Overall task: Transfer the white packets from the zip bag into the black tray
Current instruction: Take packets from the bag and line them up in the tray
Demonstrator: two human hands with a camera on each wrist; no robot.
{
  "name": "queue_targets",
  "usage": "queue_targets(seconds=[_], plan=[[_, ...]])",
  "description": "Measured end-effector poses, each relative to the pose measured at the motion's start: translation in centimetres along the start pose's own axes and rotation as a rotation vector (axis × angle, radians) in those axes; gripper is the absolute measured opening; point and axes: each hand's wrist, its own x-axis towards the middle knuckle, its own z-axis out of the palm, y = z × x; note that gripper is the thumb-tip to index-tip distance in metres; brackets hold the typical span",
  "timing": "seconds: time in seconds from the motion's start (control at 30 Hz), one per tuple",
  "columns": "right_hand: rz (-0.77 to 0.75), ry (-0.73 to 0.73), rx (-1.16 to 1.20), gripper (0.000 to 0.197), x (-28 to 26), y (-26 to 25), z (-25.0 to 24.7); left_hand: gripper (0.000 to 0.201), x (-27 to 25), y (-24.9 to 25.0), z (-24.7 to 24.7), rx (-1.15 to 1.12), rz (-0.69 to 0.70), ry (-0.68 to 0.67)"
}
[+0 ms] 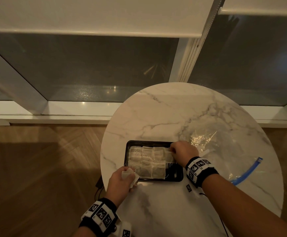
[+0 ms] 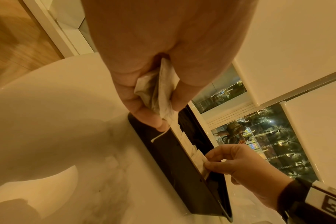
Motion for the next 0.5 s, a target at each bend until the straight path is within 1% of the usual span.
queue_targets(seconds=[0.2,0.3,0.33,0.37,0.43,0.47,0.5], plan=[[-0.019,0.066,0.026,0.025,0.0,0.5,0.2,0.007,0.1,-0.3,0.1,-0.009,-0.006,0.003],[-0.033,0.178,0.091,0.029,-0.1,1.0,0.6,0.009,0.1,-0.4,0.2,-0.02,0.001,0.001],[-0.026,0.198,0.132,0.036,0.0,1.1,0.8,0.009,0.1,-0.4,0.1,-0.022,0.002,0.0],[-0.011,0.191,0.174,0.047,0.1,1.2,0.9,0.009,0.1,-0.4,0.1,-0.026,0.001,0.0],[0.022,0.108,0.222,0.074,0.3,1.4,0.9,0.009,0.2,-0.6,0.0,-0.025,0.002,-0.004],[0.031,0.055,0.212,0.084,0.5,1.5,0.8,0.01,0.2,-0.7,0.0,-0.023,0.004,-0.009],[0.033,0.009,0.19,0.089,0.7,1.5,0.7,0.01,0.1,-0.6,0.0,-0.024,0.005,-0.014]])
